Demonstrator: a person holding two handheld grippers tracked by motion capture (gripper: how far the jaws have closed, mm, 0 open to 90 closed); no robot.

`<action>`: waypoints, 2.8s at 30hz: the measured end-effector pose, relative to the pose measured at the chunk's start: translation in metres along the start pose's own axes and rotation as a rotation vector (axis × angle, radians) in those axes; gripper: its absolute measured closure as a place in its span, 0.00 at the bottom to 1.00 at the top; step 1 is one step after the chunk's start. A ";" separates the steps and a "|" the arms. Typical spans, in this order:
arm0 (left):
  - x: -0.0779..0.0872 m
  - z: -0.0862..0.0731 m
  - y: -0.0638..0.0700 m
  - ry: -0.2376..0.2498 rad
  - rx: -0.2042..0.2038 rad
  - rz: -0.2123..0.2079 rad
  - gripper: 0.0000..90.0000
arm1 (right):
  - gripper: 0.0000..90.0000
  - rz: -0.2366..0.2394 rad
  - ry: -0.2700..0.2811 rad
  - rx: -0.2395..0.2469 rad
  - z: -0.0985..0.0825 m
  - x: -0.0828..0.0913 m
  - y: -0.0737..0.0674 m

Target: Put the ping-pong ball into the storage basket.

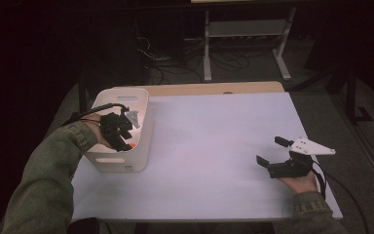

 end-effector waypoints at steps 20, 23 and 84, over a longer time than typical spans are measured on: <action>0.019 -0.001 -0.007 0.019 0.055 0.094 0.17 | 0.00 -0.003 -0.010 0.003 -0.001 -0.001 0.000; 0.021 0.000 -0.007 0.019 0.056 0.098 0.13 | 0.00 -0.004 -0.009 0.005 -0.001 -0.001 0.000; 0.069 -0.018 0.025 0.306 0.172 0.165 0.00 | 0.00 -0.005 -0.002 0.001 0.001 0.000 -0.001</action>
Point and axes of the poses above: each handheld gripper's, and its own axes: x roughly backward along the jaws, z roughly out of its top, y roughly to its right, the point moved 5 cm from there along -x, roughly forward along the jaws, and after that the axes turned 11 degrees about y, right-handed, at the moved point
